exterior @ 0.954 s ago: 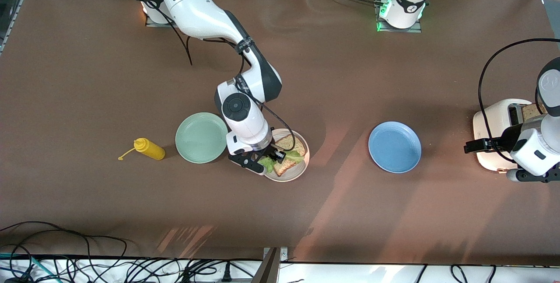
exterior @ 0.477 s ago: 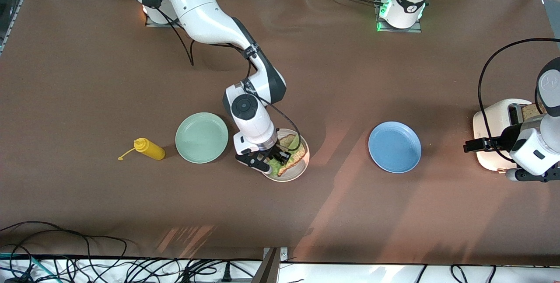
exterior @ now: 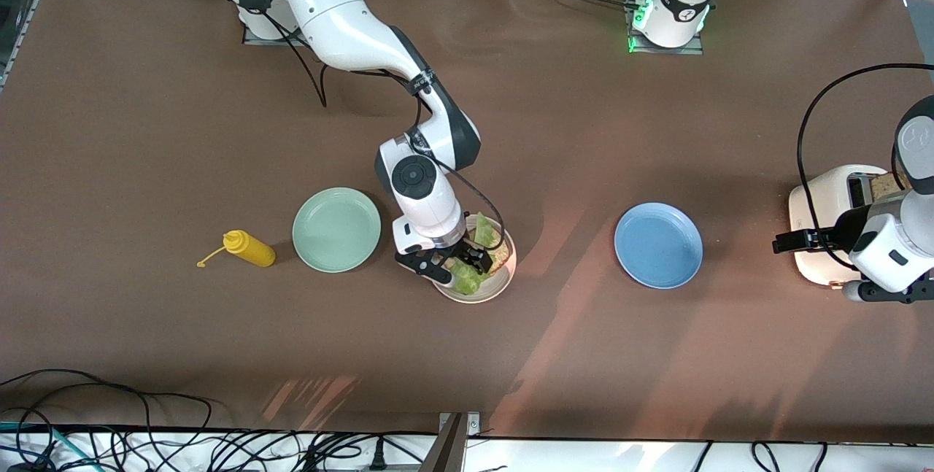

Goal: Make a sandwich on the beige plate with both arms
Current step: 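Lower the lettuce onto the bread and open the right gripper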

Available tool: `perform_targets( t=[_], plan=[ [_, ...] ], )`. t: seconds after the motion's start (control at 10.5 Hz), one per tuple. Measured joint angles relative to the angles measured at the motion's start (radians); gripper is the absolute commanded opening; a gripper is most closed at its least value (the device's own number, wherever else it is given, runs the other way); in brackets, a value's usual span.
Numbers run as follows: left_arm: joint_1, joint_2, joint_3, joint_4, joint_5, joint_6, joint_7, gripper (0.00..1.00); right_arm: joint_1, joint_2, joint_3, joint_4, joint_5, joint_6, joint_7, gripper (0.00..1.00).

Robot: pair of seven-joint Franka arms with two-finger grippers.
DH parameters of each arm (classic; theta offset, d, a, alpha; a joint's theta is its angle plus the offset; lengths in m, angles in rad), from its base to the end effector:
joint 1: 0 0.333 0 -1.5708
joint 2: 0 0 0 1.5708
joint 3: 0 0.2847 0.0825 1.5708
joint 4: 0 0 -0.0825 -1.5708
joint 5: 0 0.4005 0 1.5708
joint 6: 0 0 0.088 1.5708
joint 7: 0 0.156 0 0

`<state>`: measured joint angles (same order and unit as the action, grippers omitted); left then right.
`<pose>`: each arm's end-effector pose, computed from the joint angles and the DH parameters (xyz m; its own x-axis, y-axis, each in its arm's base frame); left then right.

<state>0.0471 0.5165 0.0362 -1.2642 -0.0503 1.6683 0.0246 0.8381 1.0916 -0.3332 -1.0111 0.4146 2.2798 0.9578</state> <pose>0.6897 0.0462 0.3724 0.9920 0.0604 -0.1111 0.0645 -0.9973 0.0341 0.6411 0.4781 0.1452 0.8795 -0.4709 0.0688 -0.4467 -0.8668 -0.2214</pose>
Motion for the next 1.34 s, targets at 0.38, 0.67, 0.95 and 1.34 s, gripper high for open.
perform_targets(
  t=[0.38,0.67,0.95,1.34],
  plan=[
    [0.0,0.0,0.0,-0.001,0.0,0.0,0.011,1.0,-0.002,-0.035,-0.03,0.02,0.0,-0.116,0.0,1.0],
    [0.001,0.0,0.001,-0.001,0.0,0.0,0.023,1.0,-0.002,-0.037,-0.032,0.02,0.0,-0.111,0.001,1.0],
    [0.001,0.0,0.001,-0.001,0.0,0.0,0.027,1.0,-0.002,-0.034,-0.032,0.02,0.0,-0.077,0.001,1.0],
    [0.001,0.0,0.001,-0.002,0.0,0.0,0.028,1.0,-0.005,0.021,-0.032,0.015,0.0,0.035,-0.028,1.0]
  ],
)
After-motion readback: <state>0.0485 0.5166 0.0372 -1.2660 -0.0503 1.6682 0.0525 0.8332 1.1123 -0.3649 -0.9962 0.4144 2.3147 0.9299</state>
